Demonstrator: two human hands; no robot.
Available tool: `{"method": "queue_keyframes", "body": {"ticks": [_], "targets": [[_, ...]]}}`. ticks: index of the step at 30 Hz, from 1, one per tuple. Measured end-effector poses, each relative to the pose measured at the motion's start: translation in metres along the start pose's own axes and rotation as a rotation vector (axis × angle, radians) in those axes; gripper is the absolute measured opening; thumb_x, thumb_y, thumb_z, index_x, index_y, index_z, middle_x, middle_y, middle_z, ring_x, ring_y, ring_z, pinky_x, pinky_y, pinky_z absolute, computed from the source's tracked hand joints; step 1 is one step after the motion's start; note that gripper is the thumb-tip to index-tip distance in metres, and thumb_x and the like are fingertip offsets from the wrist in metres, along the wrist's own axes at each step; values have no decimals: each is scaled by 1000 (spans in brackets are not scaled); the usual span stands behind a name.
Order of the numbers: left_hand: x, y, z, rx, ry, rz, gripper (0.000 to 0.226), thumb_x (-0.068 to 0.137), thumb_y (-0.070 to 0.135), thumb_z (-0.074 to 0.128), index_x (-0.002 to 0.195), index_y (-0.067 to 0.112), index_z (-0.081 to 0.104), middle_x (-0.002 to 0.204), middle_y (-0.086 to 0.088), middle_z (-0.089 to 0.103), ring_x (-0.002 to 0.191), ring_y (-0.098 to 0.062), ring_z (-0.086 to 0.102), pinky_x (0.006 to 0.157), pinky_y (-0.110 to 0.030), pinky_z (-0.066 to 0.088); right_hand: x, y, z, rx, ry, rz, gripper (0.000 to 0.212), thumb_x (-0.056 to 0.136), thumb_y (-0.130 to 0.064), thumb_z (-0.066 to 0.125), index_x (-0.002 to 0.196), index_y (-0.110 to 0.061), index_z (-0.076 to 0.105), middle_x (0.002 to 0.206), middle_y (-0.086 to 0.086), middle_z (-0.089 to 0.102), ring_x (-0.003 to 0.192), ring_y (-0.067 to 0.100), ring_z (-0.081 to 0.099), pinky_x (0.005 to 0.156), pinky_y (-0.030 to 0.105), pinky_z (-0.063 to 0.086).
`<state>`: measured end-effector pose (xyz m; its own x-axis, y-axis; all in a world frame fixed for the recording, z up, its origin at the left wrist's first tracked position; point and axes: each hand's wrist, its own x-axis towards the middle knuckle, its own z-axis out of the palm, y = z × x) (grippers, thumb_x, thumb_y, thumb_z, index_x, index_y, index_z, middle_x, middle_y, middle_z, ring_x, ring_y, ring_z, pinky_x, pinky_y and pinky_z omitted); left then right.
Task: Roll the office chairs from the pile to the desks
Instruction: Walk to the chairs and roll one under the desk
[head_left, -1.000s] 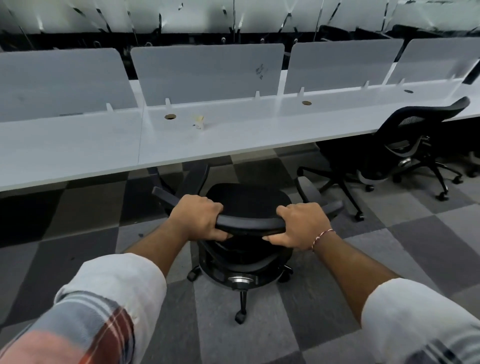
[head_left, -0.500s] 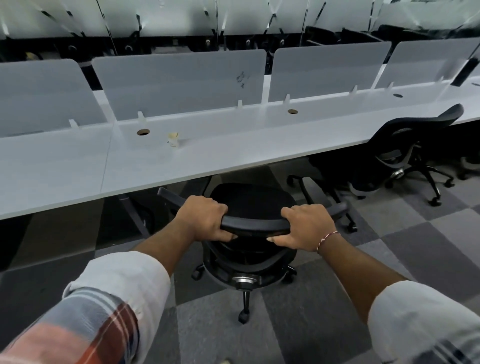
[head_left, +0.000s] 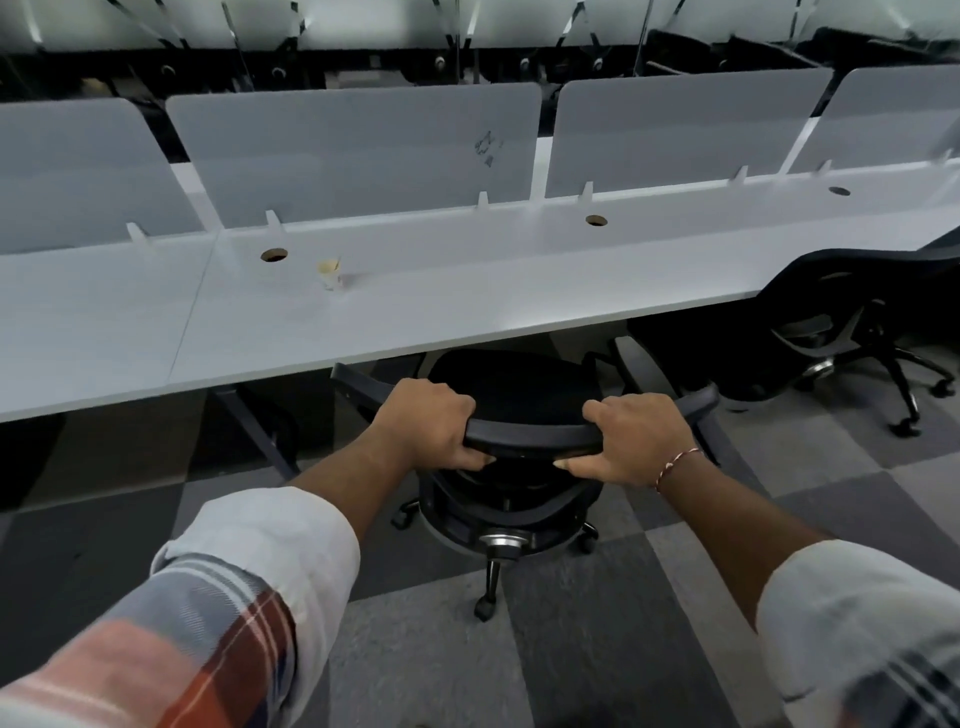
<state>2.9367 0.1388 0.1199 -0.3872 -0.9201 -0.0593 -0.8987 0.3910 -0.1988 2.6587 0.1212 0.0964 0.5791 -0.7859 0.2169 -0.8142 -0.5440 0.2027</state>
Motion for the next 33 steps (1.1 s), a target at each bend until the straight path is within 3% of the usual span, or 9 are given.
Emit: {"method": "queue_keyframes", "body": {"ticks": [5,9,18,26,33], "targets": [[4,44,-4,-30,12,-81,57,76,79,53,67,24,42,61,9,48,59,-15,53,56,-29,39,-13,37,3,12,-15,-85,66,68,-91,33,70,-26,41,55,-9,48,49,14,51,47,25,30],[3,80,-13,-31,-18,-163,56,76,79,54,74,23,55,64,9,51,63,-16,55,57,-29,38,-23,61,-2,13,-114,-140,66,70,-89,41,76,-24,45,65,-8,52,62,17,58,53,29,30],[-13,134,-24,-28,-99,-275,57,76,80,53,78,24,62,66,8,52,67,-17,56,59,-30,40,-52,81,-11,15,-192,-212,63,72,-88,45,81,-26,46,66,-9,45,65,16,53,58,31,34],[-36,160,-30,-50,-70,-302,54,76,81,54,69,27,56,62,9,54,63,-14,57,60,-29,47,-73,81,-15,19,-146,-265,65,68,-91,39,79,-27,46,72,-8,56,69,16,60,56,30,33],[-76,184,-32,-52,-80,-309,55,77,81,52,65,28,49,65,9,56,64,-14,57,58,-30,44,-108,63,-24,34,-135,-273,67,65,-92,34,77,-27,47,69,-8,57,66,15,60,55,30,38]]}}
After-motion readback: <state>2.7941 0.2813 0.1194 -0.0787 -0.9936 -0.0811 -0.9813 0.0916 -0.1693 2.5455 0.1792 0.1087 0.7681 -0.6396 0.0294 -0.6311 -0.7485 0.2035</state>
